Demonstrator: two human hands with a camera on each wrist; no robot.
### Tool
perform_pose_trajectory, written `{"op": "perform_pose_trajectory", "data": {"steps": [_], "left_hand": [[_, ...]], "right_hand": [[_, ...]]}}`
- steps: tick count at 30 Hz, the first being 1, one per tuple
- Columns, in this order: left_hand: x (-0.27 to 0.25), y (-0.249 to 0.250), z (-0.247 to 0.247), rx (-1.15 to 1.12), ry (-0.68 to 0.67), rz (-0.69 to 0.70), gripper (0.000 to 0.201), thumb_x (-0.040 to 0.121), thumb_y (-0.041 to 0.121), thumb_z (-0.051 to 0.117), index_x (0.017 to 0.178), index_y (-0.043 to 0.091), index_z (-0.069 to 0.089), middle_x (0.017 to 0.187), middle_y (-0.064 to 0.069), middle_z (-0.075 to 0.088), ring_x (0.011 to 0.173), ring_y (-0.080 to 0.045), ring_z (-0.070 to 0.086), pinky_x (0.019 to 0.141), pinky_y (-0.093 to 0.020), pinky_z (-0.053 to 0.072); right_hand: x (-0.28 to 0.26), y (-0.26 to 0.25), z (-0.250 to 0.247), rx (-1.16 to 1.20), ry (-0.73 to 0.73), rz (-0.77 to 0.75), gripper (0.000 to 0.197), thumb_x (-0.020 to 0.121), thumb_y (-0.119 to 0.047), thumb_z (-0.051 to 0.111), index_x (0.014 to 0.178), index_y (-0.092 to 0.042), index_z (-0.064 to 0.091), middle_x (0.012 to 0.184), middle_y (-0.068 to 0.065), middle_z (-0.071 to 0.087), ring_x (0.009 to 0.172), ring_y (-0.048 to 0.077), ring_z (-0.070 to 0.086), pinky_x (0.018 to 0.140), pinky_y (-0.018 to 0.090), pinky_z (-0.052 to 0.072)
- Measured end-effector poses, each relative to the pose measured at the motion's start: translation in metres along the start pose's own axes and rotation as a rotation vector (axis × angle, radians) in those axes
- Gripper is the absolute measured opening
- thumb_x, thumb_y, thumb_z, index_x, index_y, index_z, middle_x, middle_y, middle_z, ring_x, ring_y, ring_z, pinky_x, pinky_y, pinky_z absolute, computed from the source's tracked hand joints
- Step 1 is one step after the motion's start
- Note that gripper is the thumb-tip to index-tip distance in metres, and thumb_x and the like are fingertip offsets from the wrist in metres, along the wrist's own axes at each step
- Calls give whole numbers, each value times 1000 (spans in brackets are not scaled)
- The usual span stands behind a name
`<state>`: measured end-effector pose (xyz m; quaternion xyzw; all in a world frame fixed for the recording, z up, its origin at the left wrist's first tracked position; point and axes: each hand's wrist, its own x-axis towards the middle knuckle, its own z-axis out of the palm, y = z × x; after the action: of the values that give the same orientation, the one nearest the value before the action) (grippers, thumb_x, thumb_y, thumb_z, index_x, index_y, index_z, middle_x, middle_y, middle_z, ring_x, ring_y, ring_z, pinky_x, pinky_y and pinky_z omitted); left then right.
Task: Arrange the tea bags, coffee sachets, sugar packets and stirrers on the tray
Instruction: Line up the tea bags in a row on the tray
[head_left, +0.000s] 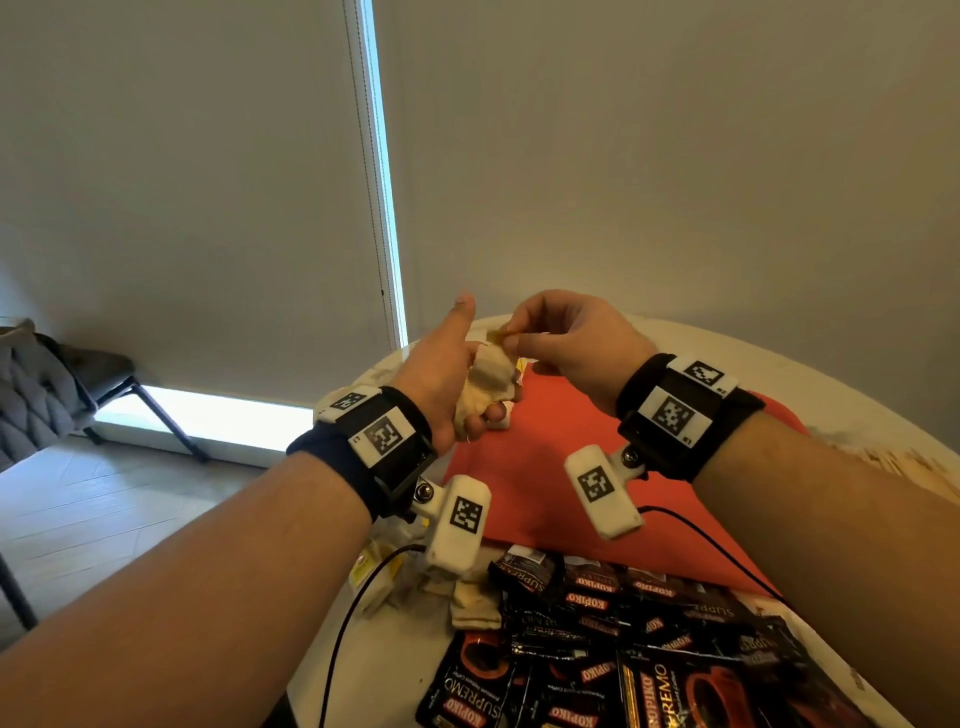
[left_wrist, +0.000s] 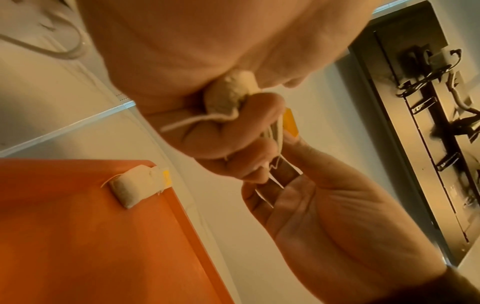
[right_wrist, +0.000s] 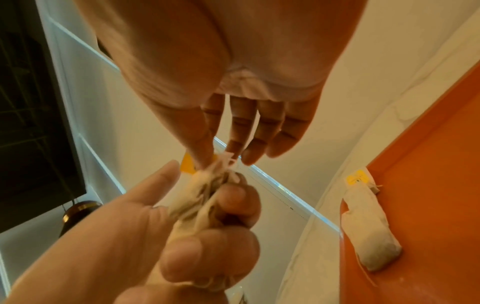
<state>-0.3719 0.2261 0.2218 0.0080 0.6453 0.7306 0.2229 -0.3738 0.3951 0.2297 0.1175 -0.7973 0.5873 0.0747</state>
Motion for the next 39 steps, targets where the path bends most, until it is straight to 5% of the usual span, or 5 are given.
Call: {"op": "perform_pose_trajectory", "data": {"steps": [7,11,17,33,39], "left_hand": [[9,-4,-7,7,194,82,37,102,51,56,96,15,64,70,-3,62,51,-11,48,40,-19,32],[14,6,-12,-21,310,290,19,99,38,69,97,20,62,73,-1,59,51,-8,47,40,-20,34],[10,15,-12,196,165,421,20,91,34,78,104,18,75,73,2,59,55,-9,49,45,-22,38],[17,12,-9,383,25,273,19,88,17,80,105,21,77,83,-5,64,58,-10,49,47,-23,34],[16,13,-10,-7,-74,115,34,96,43,64,104,10,70,79,-6,62,54,-13,47,40,-18,28]], "right_hand": [[4,-2,-3,127,215,-158,30,84,12,63,77,-17,67,103,3,74,93,24,74,85,42,61],[5,-4,-5,161,167,-185,33,85,18,58,74,-12,65,98,7,72,84,20,72,72,34,59],[3,0,-2,189,142,-168,27,89,10,65,76,-14,67,86,8,71,83,21,69,82,39,61],[3,-7,-3,525,60,-95,20,91,11,62,84,-7,59,86,10,63,77,23,65,76,41,59],[5,-7,-9,656,32,-80,20,93,9,60,86,-10,59,87,8,63,80,21,65,69,39,57]]}}
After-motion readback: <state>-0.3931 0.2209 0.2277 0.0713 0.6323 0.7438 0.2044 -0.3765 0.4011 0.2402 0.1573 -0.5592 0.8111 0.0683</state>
